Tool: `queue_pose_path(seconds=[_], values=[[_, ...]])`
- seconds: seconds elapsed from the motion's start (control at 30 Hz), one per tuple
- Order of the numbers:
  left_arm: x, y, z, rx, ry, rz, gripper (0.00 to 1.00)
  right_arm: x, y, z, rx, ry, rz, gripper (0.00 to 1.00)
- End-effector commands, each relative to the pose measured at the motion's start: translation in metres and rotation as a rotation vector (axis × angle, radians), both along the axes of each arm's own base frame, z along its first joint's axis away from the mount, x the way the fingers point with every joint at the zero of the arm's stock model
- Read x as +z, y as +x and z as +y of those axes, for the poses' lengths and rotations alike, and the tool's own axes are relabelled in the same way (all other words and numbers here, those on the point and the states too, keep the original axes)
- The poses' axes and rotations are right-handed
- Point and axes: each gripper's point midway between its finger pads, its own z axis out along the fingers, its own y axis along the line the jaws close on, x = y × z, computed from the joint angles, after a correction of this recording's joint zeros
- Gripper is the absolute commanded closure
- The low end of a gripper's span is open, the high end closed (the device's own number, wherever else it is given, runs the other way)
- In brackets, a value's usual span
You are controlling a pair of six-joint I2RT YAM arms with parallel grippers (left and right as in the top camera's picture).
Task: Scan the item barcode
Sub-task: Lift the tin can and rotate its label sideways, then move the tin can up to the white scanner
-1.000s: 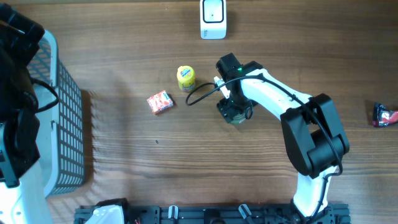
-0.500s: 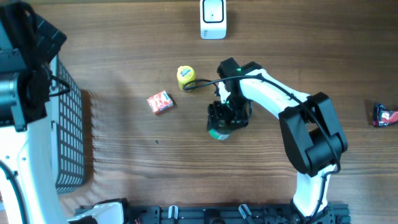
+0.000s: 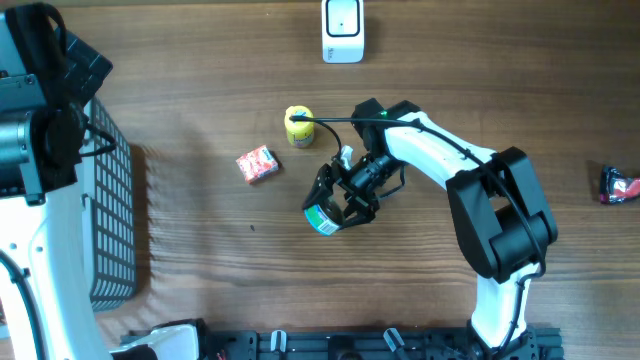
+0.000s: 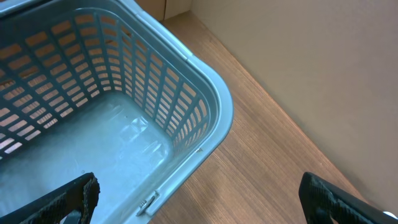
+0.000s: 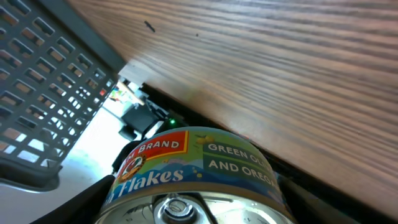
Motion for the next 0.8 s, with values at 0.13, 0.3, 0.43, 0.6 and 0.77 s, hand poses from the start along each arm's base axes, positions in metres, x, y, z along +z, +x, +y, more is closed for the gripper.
queue_pose_path(seconds=[0.13, 0.3, 0.43, 0.6, 0.77], values=[[-0.002, -0.002, 0.001, 0.011, -0.013, -0.003, 0.0, 0.004, -0.005, 0.004, -0.023, 0.025, 0.076, 0.37], [-0.002, -0.002, 0.001, 0.011, -0.013, 0.002, 0.0, -0.006, 0.006, 0.004, 0.045, 0.069, -0.093, 0.48], [-0.002, -0.002, 0.001, 0.011, -0.012, 0.002, 0.0, -0.034, 0.018, -0.021, 0.074, -0.111, -0.183, 0.51], [-0.003, -0.004, 0.001, 0.011, -0.013, 0.009, 0.0, -0.047, 0.051, -0.047, 0.011, -0.177, -0.273, 0.48], [-0.005, -0.005, 0.001, 0.011, -0.013, 0.017, 0.0, -0.051, 0.12, -0.07, -0.112, -0.168, -0.49, 0.48]])
